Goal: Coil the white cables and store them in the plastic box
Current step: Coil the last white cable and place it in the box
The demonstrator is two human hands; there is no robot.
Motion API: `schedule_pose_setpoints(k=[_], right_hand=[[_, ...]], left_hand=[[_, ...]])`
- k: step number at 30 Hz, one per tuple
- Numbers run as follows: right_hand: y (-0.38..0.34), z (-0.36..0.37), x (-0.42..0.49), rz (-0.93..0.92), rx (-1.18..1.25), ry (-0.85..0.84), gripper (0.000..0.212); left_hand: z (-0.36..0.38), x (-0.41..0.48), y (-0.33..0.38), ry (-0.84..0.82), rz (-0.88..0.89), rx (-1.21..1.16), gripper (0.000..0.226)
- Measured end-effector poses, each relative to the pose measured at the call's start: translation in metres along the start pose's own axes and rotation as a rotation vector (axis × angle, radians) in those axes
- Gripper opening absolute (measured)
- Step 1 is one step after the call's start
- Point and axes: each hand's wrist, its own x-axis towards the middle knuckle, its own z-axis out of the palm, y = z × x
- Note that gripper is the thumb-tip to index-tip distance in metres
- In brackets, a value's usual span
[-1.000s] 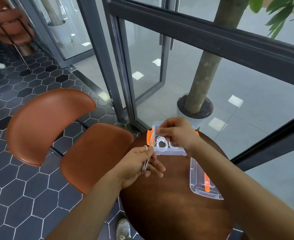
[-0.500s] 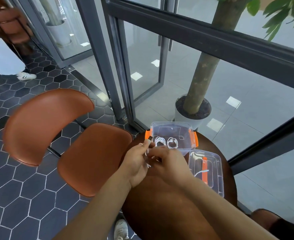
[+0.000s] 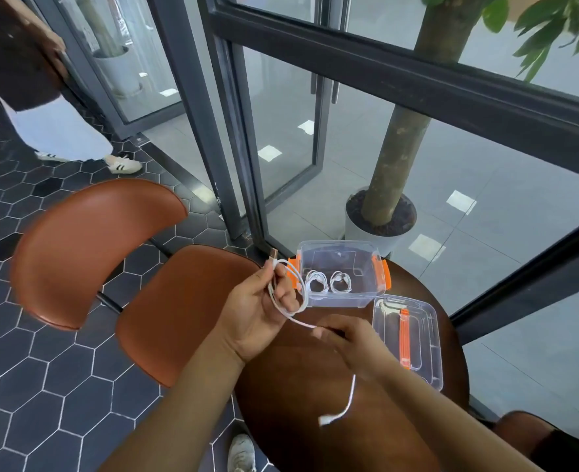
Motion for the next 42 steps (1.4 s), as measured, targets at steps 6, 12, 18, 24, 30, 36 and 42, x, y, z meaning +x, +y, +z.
schedule_pose_setpoints(k=[6, 12, 18, 24, 30, 36, 42], right_hand=[[0.021, -0.046, 0.021, 0.239, -0.014, -0.234, 0.029], [-0.027, -0.080, 0.045, 0.322, 0.467, -0.316, 0.023], [-0.079, -0.063, 0.048, 0.131, 0.182, 0.001, 0.028], [-0.085, -0.030, 0.024, -0.044, -0.116, 0.049, 0.019], [-0.072, -0.015, 0.010, 0.006, -0.052, 0.211, 0.011], [-0.057, 0.006, 0.002, -0.031, -0.335, 0.307, 0.008], [-0.056, 0.018, -0.006, 0.206, 0.151, 0.227, 0.021]], left_hand=[[-0.004, -0.013, -0.002, -0.129, -0.098, 0.327, 0.025], [-0.004, -0.017, -0.008, -0.247, -0.244, 0.750, 0.028], [-0.002, -0.008, -0.015, 0.002, -0.184, 0.999, 0.027], [-0.006, 0.000, -0.019, 0.209, -0.075, 0.698, 0.029], [-0.007, 0.009, -0.023, 0.228, -0.065, 0.202, 0.031], [0.010, 0.015, -0.031, 0.245, 0.030, -0.006, 0.028], [0.014, 0.025, -0.036, 0.232, 0.122, -0.040, 0.040]])
